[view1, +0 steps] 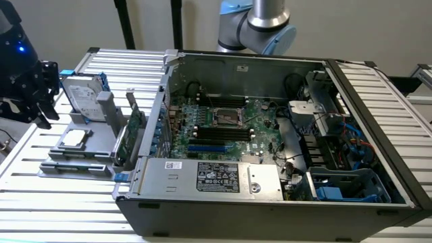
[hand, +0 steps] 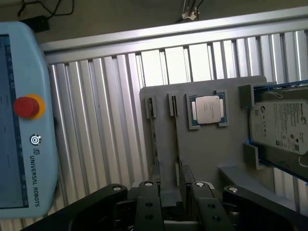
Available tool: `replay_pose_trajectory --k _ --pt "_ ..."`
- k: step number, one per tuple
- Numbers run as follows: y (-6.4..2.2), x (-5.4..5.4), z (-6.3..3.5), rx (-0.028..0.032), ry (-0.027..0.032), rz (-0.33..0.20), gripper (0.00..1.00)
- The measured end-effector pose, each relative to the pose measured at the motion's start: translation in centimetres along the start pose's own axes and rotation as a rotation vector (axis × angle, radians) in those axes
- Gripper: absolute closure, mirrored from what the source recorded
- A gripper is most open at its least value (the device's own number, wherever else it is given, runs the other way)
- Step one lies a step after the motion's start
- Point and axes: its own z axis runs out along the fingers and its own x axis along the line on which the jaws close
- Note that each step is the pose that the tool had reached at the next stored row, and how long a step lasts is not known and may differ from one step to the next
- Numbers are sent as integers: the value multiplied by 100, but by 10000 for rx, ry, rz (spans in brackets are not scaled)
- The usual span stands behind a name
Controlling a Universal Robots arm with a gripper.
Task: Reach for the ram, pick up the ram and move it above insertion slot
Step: 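Pick up the ram and move it above insertion slot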
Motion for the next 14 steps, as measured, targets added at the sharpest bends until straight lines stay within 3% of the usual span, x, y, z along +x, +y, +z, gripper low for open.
replay_pose_trajectory --k 14 --pt "-9 16 254 0 -2 -20 69"
